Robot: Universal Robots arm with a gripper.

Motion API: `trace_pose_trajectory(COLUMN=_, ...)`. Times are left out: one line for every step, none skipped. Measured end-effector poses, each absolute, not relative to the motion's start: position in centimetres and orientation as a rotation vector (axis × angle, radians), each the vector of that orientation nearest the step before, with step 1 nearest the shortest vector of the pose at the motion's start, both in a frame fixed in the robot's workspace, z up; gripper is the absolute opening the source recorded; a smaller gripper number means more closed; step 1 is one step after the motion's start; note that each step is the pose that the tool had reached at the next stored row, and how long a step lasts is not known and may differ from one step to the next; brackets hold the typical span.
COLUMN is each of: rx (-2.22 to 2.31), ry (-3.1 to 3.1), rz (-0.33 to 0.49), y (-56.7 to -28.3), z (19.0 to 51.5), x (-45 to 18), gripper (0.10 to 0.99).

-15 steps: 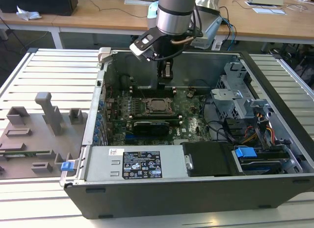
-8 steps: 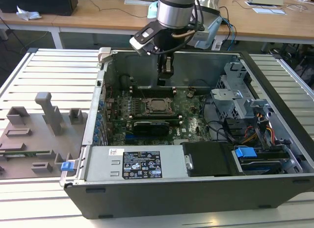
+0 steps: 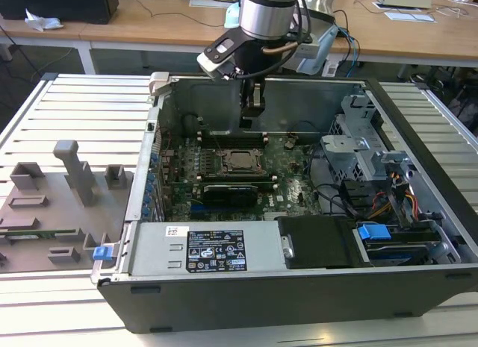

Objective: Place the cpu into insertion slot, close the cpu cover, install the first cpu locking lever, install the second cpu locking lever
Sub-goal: 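Close the cpu cover, then install the first cpu locking lever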

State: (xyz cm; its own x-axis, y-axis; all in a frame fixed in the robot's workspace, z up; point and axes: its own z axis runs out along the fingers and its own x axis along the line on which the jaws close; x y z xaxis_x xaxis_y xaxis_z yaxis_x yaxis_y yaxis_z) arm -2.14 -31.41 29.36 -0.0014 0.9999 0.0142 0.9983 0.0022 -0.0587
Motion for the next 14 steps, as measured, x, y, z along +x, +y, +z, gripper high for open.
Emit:
trace_pose_trajectory(rx=-2.183, ry=-2.187, rz=0.049, y=-31.41, z=29.37, x=-2.14, gripper=0.106)
trace_pose_trajectory(rx=-2.183, ry=-2.187, rz=0.049, y=-31.41, z=29.37, x=-2.14, gripper=0.106)
trace_pose_trajectory(rx=-2.183, ry=-2.187, rz=0.049, y=-31.41, z=29.37, x=-2.14, gripper=0.106)
trace_pose_trajectory(rx=-2.183, ry=-2.187, rz=0.049, y=-31.41, z=29.37, x=-2.14, gripper=0.106)
trace_pose_trajectory(rx=-2.183, ry=-2.187, rz=0.049, y=-31.41, z=29.38, x=-2.14, gripper=0.106)
trace_pose_trajectory(rx=-2.183, ry=-2.187, rz=0.049, y=-31.41, z=29.38, x=-2.14, gripper=0.106)
trace_pose_trajectory(rx=-2.175, ry=-2.194, rz=0.049, y=-31.41, z=29.38, x=-2.14, gripper=0.106)
trace_pose_trajectory(rx=-2.153, ry=-2.217, rz=0.05, y=-31.41, z=29.38, x=-2.13, gripper=0.106)
trace_pose_trajectory(rx=-2.127, ry=-2.242, rz=0.051, y=-31.41, z=29.38, x=-2.14, gripper=0.106)
trace_pose_trajectory(rx=-2.115, ry=-2.254, rz=0.051, y=-31.41, z=29.38, x=-2.14, gripper=0.106)
trace_pose_trajectory(rx=-2.094, ry=-2.274, rz=0.052, y=-31.41, z=29.38, x=-2.13, gripper=0.106)
trace_pose_trajectory(rx=-2.071, ry=-2.295, rz=0.053, y=-31.41, z=29.38, x=-2.14, gripper=0.106)
trace_pose_trajectory(rx=-2.051, ry=-2.313, rz=0.054, y=-31.41, z=29.38, x=-2.14, gripper=0.106)
trace_pose_trajectory(rx=-2.035, ry=-2.328, rz=0.054, y=-31.41, z=29.37, x=-2.14, gripper=0.106)
